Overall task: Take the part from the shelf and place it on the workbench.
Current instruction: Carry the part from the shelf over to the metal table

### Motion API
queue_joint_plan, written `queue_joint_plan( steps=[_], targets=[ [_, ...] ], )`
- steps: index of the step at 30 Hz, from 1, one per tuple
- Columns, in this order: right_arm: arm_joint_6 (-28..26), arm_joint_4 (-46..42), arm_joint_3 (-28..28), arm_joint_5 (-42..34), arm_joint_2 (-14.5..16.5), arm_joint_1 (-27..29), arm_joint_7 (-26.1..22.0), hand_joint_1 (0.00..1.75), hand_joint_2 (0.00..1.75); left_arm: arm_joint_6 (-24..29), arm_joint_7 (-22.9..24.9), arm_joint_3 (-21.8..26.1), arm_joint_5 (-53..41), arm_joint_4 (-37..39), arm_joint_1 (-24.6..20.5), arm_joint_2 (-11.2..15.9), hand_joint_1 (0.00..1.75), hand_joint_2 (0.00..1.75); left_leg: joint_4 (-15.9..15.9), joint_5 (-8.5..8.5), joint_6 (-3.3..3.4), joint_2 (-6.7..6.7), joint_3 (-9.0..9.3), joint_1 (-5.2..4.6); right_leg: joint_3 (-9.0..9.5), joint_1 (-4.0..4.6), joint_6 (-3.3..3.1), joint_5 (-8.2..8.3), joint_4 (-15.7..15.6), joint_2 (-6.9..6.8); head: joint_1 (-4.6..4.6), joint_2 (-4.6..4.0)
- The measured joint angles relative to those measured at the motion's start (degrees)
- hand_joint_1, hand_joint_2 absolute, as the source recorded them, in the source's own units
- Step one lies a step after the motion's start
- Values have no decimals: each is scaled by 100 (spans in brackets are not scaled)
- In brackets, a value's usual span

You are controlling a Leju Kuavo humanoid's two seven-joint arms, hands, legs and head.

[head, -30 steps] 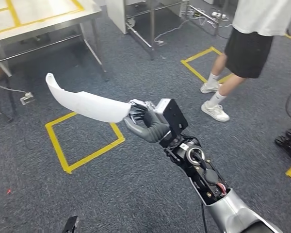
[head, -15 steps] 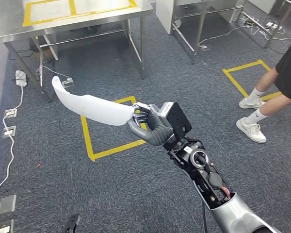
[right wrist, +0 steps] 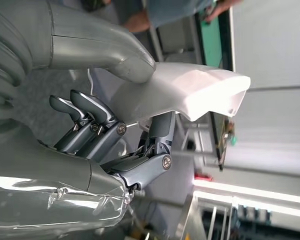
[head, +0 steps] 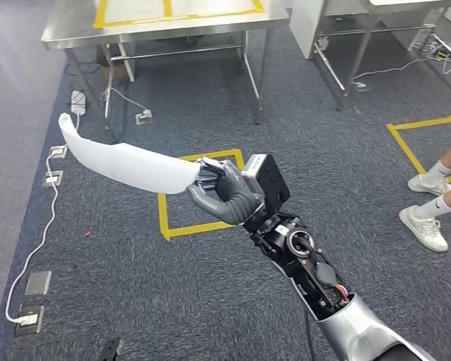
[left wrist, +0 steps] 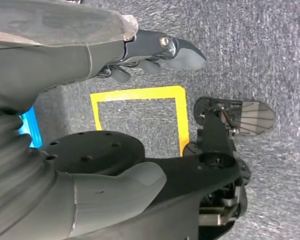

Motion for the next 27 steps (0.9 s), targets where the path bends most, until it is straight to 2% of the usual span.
queue_joint_plan(
  steps=[1,3,5,6,7,8,9,11,12,13,14,17,18,19,20,22,23,24,25,26,27],
  targets=[
    [57,15,2,-68,20,-1,-12,175,175,1,3,-8,3,0,12,-1,0,175,-4,-4,39,-35,5,6,11,-9,36,-20,4,5,21,0],
    [162,44,5,-161,55,-6,-30,175,175,4,8,-27,9,0,25,-2,0,175,-26,-1,118,-96,22,25,-63,-39,100,-204,237,211,52,0],
    [203,75,9,-181,71,0,-43,175,175,14,10,-40,12,0,14,-2,0,175,-35,-3,171,-149,31,28,-400,-58,129,-608,998,501,100,0],
    [208,96,10,-181,72,12,-44,175,175,18,10,-43,13,0,7,-2,0,175,-34,-5,186,-182,32,21,-620,-58,133,-795,1460,569,122,0],
    [213,119,10,-181,72,26,-43,175,175,21,10,-45,14,0,3,-4,0,175,-33,-8,191,-223,34,14,-794,-57,133,-888,1795,596,137,0],
    [221,140,10,-181,73,37,-40,175,175,21,10,-47,19,0,2,-7,0,175,-31,-15,193,-266,40,10,-868,-58,129,-853,1903,604,145,0],
    [234,160,11,-181,75,39,-39,175,175,20,10,-48,24,-1,2,-9,0,175,-30,-31,193,-309,49,10,-822,-58,119,-694,1751,605,151,0],
    [264,195,17,-179,92,22,-47,175,175,10,12,-54,35,-4,1,-14,0,175,-16,-78,173,-382,76,7,-473,-59,84,-238,930,615,179,0],
    [272,210,22,-178,108,11,-61,175,175,5,17,-56,36,-5,-1,-16,0,175,9,-112,151,-407,82,-6,-296,-57,61,-99,528,621,190,0],
    [276,224,30,-178,124,4,-78,175,175,1,24,-59,36,-7,-3,-16,0,175,27,-137,124,-423,86,-16,-175,-53,35,-39,258,626,187,0],
    [276,234,38,-179,141,-1,-95,175,175,-1,36,-61,36,-7,-5,-15,0,175,36,-159,92,-431,87,-24,-120,-43,5,-51,131,628,178,0],
    [273,258,51,-179,184,-9,-124,175,175,-2,64,-70,37,-8,-6,-4,0,175,84,-220,-5,-417,110,-13,-20,-45,-96,-106,72,627,159,-1],
    [270,263,51,-180,194,-14,-129,175,175,-4,69,-77,37,-9,-11,-1,0,175,234,-268,-35,-397,55,-8,45,-60,-127,-123,49,625,141,-1],
    [266,267,51,-180,204,-16,-132,175,175,-8,75,-84,38,-11,-18,2,0,175,528,-355,-65,-373,-95,-3,122,-75,-152,-153,28,622,116,-1],
    [261,271,51,-181,206,-14,-134,175,175,-11,82,-90,38,-13,-23,-1,0,175,941,-464,-90,-350,-341,2,190,-77,-167,-202,18,617,89,-1],
    [254,284,52,-181,209,7,-129,175,175,-18,96,-98,38,-13,-21,0,0,175,1748,-604,-121,-325,-934,13,336,-79,-171,-330,15,609,52,0],
    [251,291,54,-181,209,20,-126,175,175,-20,101,-99,38,-13,-12,1,0,175,1899,-515,-122,-319,-1135,16,427,-83,-165,-408,12,612,41,0],
    [250,297,55,-181,209,27,-123,175,175,-21,102,-101,38,-13,-3,3,0,175,1791,-292,-113,-316,-1212,18,535,-89,-154,-494,7,617,29,0],
    [246,300,56,-181,211,29,-122,175,175,-22,102,-102,38,-13,4,8,0,175,1450,34,-98,-312,-1170,17,664,-98,-139,-588,-4,623,16,0],
    [239,302,56,-182,213,30,-120,175,175,-23,102,-103,38,-13,12,14,0,175,997,373,-80,-300,-1050,12,767,-108,-116,-689,-31,620,0,0],
    [231,306,56,-187,216,26,-118,175,175,-24,102,-107,38,-13,18,20,0,175,638,564,-62,-287,-905,-16,860,-108,-86,-776,-80,616,-17,-1]
  ],
)
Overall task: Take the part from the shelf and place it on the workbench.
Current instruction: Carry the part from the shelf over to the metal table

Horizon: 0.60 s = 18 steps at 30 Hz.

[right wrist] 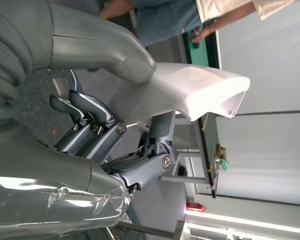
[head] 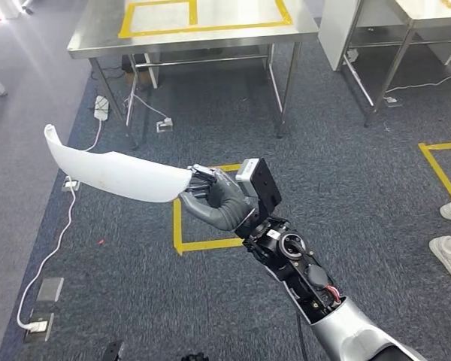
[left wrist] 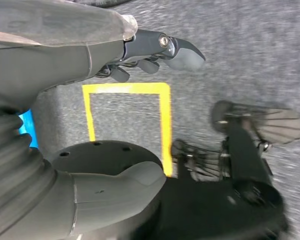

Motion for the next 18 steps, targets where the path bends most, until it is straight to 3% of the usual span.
queue_joint_plan(
  steps=[1,2,4,5,7,8,9,10,12,13,14,16,17,18],
  targets=[
    [-10,4,1,-4,5,-2,7,175,175,-2,0,-7,2,-1,0,6,0,175,-285,54,37,18,130,-24,74,2,35,-63,-71,-2,-20,-1],
    [-18,8,3,-8,8,-4,16,175,175,-5,0,-16,5,-1,0,9,0,175,-417,-11,78,32,217,-49,146,15,70,-99,-168,-8,-27,-1],
    [-27,11,8,-10,15,-15,31,175,175,-9,-3,-33,20,-2,-6,14,0,175,-524,-247,185,39,359,-61,296,31,146,-16,-224,-4,-24,-1],
    [-29,13,11,-10,20,-23,34,175,175,-10,-5,-39,29,-2,9,18,0,175,-567,-323,227,29,457,-57,274,37,166,85,-66,-6,-3,0],
    [-30,25,16,-14,30,-30,32,175,175,-8,-13,-49,43,-1,47,28,0,175,-728,-464,299,9,765,-57,-110,53,132,287,723,-3,52,0],
    [-31,39,20,-16,29,-14,31,175,175,-5,-16,-57,45,-1,66,31,0,175,-834,-532,325,-8,957,-63,-412,74,91,264,1189,0,79,0],
    [-34,61,22,-19,22,15,31,175,175,-3,-19,-65,48,0,77,33,0,175,-944,-600,344,-25,1159,-75,-718,100,61,119,1566,3,99,0],
    [-37,85,25,-20,13,49,33,175,175,-2,-19,-73,50,0,90,34,0,175,-1052,-673,359,-48,1366,-88,-996,123,51,-132,1789,8,111,0],
    [-40,131,32,-19,-2,95,41,175,175,-2,-19,-83,52,0,111,37,0,175,-1238,-845,371,-104,1799,-116,-1416,146,53,-626,1722,16,128,1],
    [-41,144,35,-19,-4,102,43,175,175,-3,-19,-86,52,0,117,37,0,175,-1307,-949,373,-126,2018,-131,-1559,147,46,-635,1478,20,137,1],
    [-41,155,38,-19,-6,105,43,175,175,-4,-18,-87,52,0,122,37,0,175,-1360,-1067,374,-140,2228,-143,-1668,147,30,-347,1127,25,147,1],
    [-49,190,49,-21,-29,142,39,175,175,-9,-16,-92,51,2,132,34,0,175,-1375,-1335,363,-172,2543,-165,-1835,175,-19,910,313,28,166,-1],
    [-52,202,55,-20,-38,163,43,175,175,-12,-16,-96,50,1,125,32,0,175,-1373,-1488,355,-190,2653,-167,-1863,204,-43,1443,73,33,164,-2],
    [-57,209,58,-19,-46,175,43,175,175,-15,-13,-98,50,-2,116,32,0,175,-1332,-1599,336,-207,2752,-167,-1866,233,-70,1730,-37,43,151,-3]
  ],
)
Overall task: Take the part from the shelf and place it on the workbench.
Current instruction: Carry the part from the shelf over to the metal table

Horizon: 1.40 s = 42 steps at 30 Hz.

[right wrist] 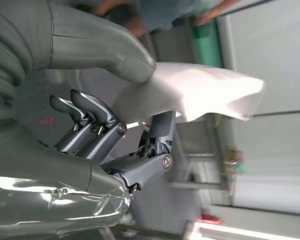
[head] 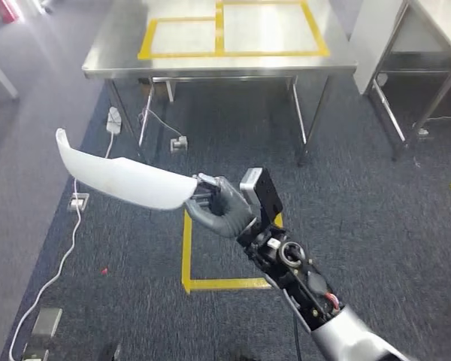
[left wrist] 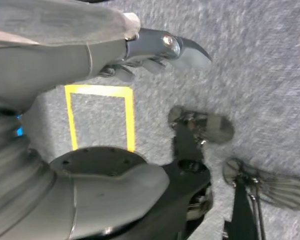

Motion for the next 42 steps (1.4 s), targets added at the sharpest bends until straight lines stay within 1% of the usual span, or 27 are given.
queue_joint_plan(
  steps=[2,3,5,6,7,9,10,11,14,15,16,18,19,21,23,24,25,28,29,30,32,34,35,37,39,40,42],
  targets=[
    [-9,-18,4,5,30,-74,4,175,175,-3,-2,-3,-2,-7,-50,7,0,175,429,32,-39,8,-58,24,131,32,-66,-61,77,20,-8,1],
    [-14,-26,6,2,47,-125,-3,175,175,-3,-4,-4,-3,-9,-78,7,0,175,884,175,-68,38,-256,33,218,24,-109,-146,96,22,-9,1],
    [-17,-39,13,0,71,-188,-8,175,175,-7,-10,-11,-5,-13,-127,-3,0,175,1956,312,-130,111,-984,52,462,1,-165,-341,90,16,-19,3],
    [-18,-41,15,-3,72,-187,-13,175,175,-8,-11,-16,-5,-14,-135,-15,0,175,2326,187,-164,136,-1356,64,602,-9,-178,-464,78,15,-34,3],
    [-18,-40,19,-1,72,-184,-12,175,175,-10,-10,-21,-5,-14,-137,-20,0,175,2539,-52,-200,149,-1696,82,755,-20,-177,-596,66,21,-44,4],
    [-19,-39,22,0,71,-180,-10,175,175,-10,-7,-26,-5,-14,-120,-21,0,175,2502,-557,-251,163,-2189,119,1079,-56,-161,-863,56,49,-56,4],
    [-20,-39,24,0,71,-180,-8,175,175,-10,-4,-27,-4,-14,-105,-19,0,175,2306,-643,-267,168,-2359,129,1254,-81,-145,-1003,53,65,-68,4],
    [-23,-38,25,1,71,-177,-7,175,175,-10,-3,-27,-2,-14,-87,-16,0,175,2003,-490,-270,176,-2474,135,1436,-103,-123,-1146,38,75,-90,4],
    [-43,-23,34,1,73,-159,-1,175,175,0,-9,-29,15,-13,-39,-10,0,175,814,1134,-226,220,-2592,135,1944,-116,-42,-1495,-95,112,-192,3],
    [-46,-23,38,4,81,-160,0,175,175,4,-13,-30,25,-14,-38,-13,0,175,601,1492,-216,232,-2577,133,2084,-104,-20,-1617,-177,130,-214,3],
    [-45,-35,43,6,96,-180,-5,175,175,7,-16,-31,39,-15,-52,-16,0,175,519,1555,-220,232,-2549,132,2240,-89,-2,-1742,-272,157,-223,2],
    [-36,-76,47,11,129,-243,-25,175,175,11,-26,-31,71,-25,-96,-42,0,175,487,1519,-245,230,-2376,174,2515,-63,35,-1946,-459,136,-224,2],
    [-26,-90,50,10,140,-272,-41,175,175,16,-31,-31,88,-30,-113,-51,0,175,436,1560,-242,232,-2288,199,2579,-61,68,-2057,-389,104,-196,2],
    [-1,-90,55,13,143,-276,-66,175,175,29,-37,-31,115,-36,-129,-55,0,175,377,1690,-193,245,-2167,211,2368,-79,136,-2435,239,27,-121,3],
    [15,-76,58,24,144,-242,-73,175,175,38,-36,-31,126,-36,-130,-55,0,175,417,1695,-129,251,-2137,173,1836,-91,149,-2785,1069,0,-49,3],
    [16,-68,58,30,144,-222,-75,175,175,40,-36,-31,128,-36,-129,-55,0,175,443,1656,-114,248,-2133,144,1627,-84,135,-2762,1243,-1,-27,3],
    [16,-62,58,33,144,-205,-77,175,175,42,-35,-31,128,-36,-126,-54,0,175,465,1617,-98,237,-2120,106,1505,-68,102,-2582,1187,-1,-4,4],
    [17,-55,56,34,142,-179,-92,175,175,42,-32,-32,128,-36,-109,-69,0,175,495,1514,-60,198,-2010,-3,1588,23,-105,-1568,163,17,21,4],
    [20,-49,55,38,141,-170,-99,175,175,43,-32,-32,132,-36,-105,-77,0,175,489,1498,-57,185,-1975,-15,1626,48,-159,-1349,-63,26,14,4],
    [24,-42,55,42,139,-161,-106,175,175,44,-31,-33,140,-36,-102,-82,0,175,482,1489,-58,170,-1955,-16,1641,70,-190,-1239,-162,35,15,4],
    [38,-34,54,50,142,-156,-121,175,175,50,-28,-34,169,-36,-102,-73,0,175,458,1492,-66,148,-1946,-22,1670,55,-194,-1200,-251,31,52,4],
    [57,-38,53,52,152,-164,-141,175,175,64,-26,-35,196,-38,-97,-61,0,175,551,1408,-107,151,-2002,-40,1801,-16,-157,-1144,-426,28,73,4],
    [64,-40,53,58,157,-169,-149,175,175,70,-26,-35,204,-39,-95,-54,0,175,775,1289,-147,156,-2112,-34,1872,-60,-137,-1120,-504,26,57,4],
    [69,-33,53,74,159,-163,-154,175,175,73,-26,-36,205,-40,-91,-51,0,175,1579,958,-249,167,-2523,51,1944,-93,-119,-1127,-539,12,3,4],
    [69,-24,53,89,159,-138,-152,175,175,73,-26,-36,206,-39,-88,-49,0,175,2207,833,-348,175,-2887,146,1995,-113,-91,-1195,-524,-2,-15,4],
    [69,-20,53,94,159,-128,-152,175,175,73,-26,-36,207,-39,-85,-47,0,175,2196,931,-394,180,-2917,189,2034,-133,-65,-1246,-507,0,-16,4],
    [69,-14,53,102,159,-119,-152,175,175,73,-26,-36,206,-39,-83,-40,0,175,1516,1360,-489,200,-2631,269,2135,-188,15,-1403,-431,4,-23,4]
  ],
)
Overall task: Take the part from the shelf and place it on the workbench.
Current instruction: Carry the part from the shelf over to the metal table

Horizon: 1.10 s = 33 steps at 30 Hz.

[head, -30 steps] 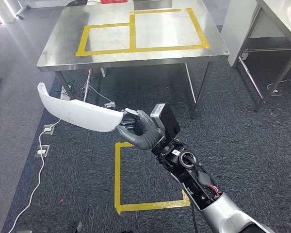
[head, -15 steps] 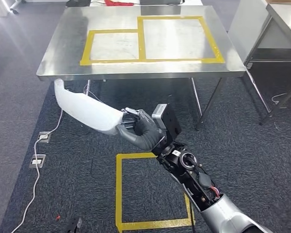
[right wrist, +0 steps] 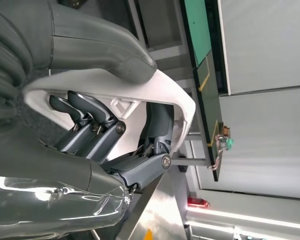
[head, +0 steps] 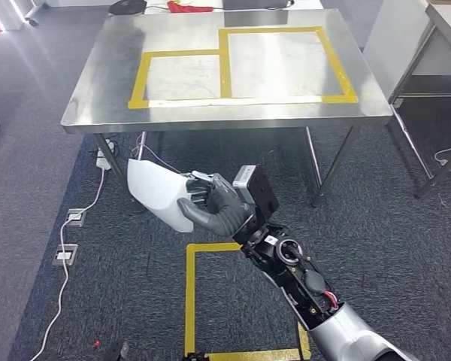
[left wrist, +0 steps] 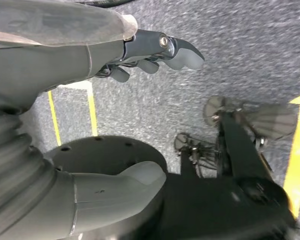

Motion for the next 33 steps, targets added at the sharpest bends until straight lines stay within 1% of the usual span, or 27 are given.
queue_joint_plan(
  steps=[1,2,3,4,5,6,7,8,9,10,11,12,13,14,16,17,18,19,21,22,23,26,33],
  targets=[
    [0,4,-2,2,-1,-3,-2,175,175,0,0,-2,-1,-1,-1,-7,0,175,-347,117,-34,6,186,12,6,-13,50,-94,49,-1,-19,-1],
    [-2,7,-3,4,1,-5,-2,175,175,1,0,-3,-1,-1,-12,-9,0,175,-591,152,-24,9,315,18,-4,-14,99,-180,102,-3,-38,-1],
    [-4,10,-3,3,2,-5,-4,175,175,2,0,-5,-1,-1,-18,-10,0,175,-676,92,14,6,364,10,-23,-7,139,-246,137,-7,-43,-1],
    [-9,11,-4,3,3,-6,-7,175,175,4,1,-8,-1,0,-23,-12,0,175,-638,0,83,-1,363,-10,-44,5,173,-280,142,-6,-33,-1],
    [-19,11,-4,3,4,-3,-8,175,175,5,1,-10,-2,1,-28,-3,0,175,-622,-47,164,-5,346,-16,-27,4,199,-304,141,-6,-9,-1],
    [-28,11,-5,1,4,-2,-11,175,175,7,3,-14,-3,1,-23,1,0,175,-607,-88,223,-7,350,-23,-6,-3,222,-333,145,-7,13,-1],
    [-38,11,-7,2,3,-3,-14,175,175,8,4,-20,-5,1,-20,3,0,175,-602,-124,275,-7,370,-26,-30,-9,244,-393,237,-9,30,-1],
    [-44,10,-9,2,3,-4,-16,175,175,7,5,-31,-8,1,-19,7,0,175,-618,-151,314,-6,399,-23,-144,-12,260,-515,483,-11,43,-1],
    [-46,10,-10,2,2,-1,-18,175,175,5,5,-44,-10,1,-17,9,0,175,-635,-173,344,-5,430,-21,-352,-9,267,-676,872,-14,59,0],
    [-48,12,-11,5,-3,7,-19,175,175,3,5,-60,-11,2,-17,12,0,175,-646,-193,365,-5,457,-25,-646,-2,268,-847,1367,-15,81,0],
    [-50,15,-11,11,-8,20,-16,175,175,-1,4,-76,-10,2,-17,13,0,175,-654,-214,379,-6,482,-32,-966,5,263,-971,1841,-15,101,0],
    [-51,18,-11,17,-15,37,-10,175,175,-3,4,-90,-8,2,-15,13,0,175,-657,-238,387,-10,512,-39,-1226,9,253,-983,2153,-14,115,0],
    [-51,21,-11,23,-20,51,-6,175,175,-5,4,-100,-2,2,-12,13,0,175,-657,-265,390,-15,553,-48,-1391,12,239,-864,2247,-14,129,0],
    [-47,22,-11,26,-23,57,-2,175,175,-6,4,-106,5,2,-9,14,0,175,-657,-293,390,-21,607,-57,-1442,14,216,-616,2096,-15,142,0],
    [-23,23,-9,22,-24,47,0,175,175,-1,1,-117,32,2,-9,11,0,175,-664,-347,378,-32,725,-75,-1316,36,145,28,1362,-12,154,0],
    [-9,25,-8,16,-23,36,1,175,175,4,-3,-124,45,1,-15,9,0,175,-667,-365,364,-39,761,-84,-1236,56,110,255,1015,-12,153,0],
    [4,26,-6,11,-23,26,3,175,175,10,-7,-130,59,1,-25,8,0,175,-661,-384,354,-45,768,-98,-1181,65,103,375,771,-10,151,0],
    [11,27,-4,5,-21,20,3,175,175,14,-9,-134,70,0,-34,10,0,175,-660,-389,373,-48,758,-106,-1162,71,134,398,658,-4,141,0],
    [17,28,-1,4,-16,12,3,175,175,20,-11,-137,86,1,-40,19,0,175,-664,-391,406,-40,740,-116,-1156,63,196,392,588,14,121,0],
    [17,29,0,4,-14,11,3,175,175,20,-11,-139,90,1,-36,20,0,175,-683,-378,419,-34,748,-113,-1161,66,205,394,589,23,108,0],
    [16,31,0,4,-13,10,3,175,175,20,-11,-140,93,1,-31,17,0,175,-698,-371,402,-30,757,-113,-1162,69,188,398,589,28,101,0],
    [-23,35,-1,4,-13,9,4,175,175,25,-11,-143,85,1,-27,18,0,175,-740,-351,375,-32,779,-114,-1163,68,171,398,590,28,90,0],
    [-52,36,-2,2,-13,10,8,175,175,39,-11,-146,75,0,-29,38,0,175,-780,-351,350,-31,804,-114,-1157,68,140,379,591,29,85,0]
  ],
)
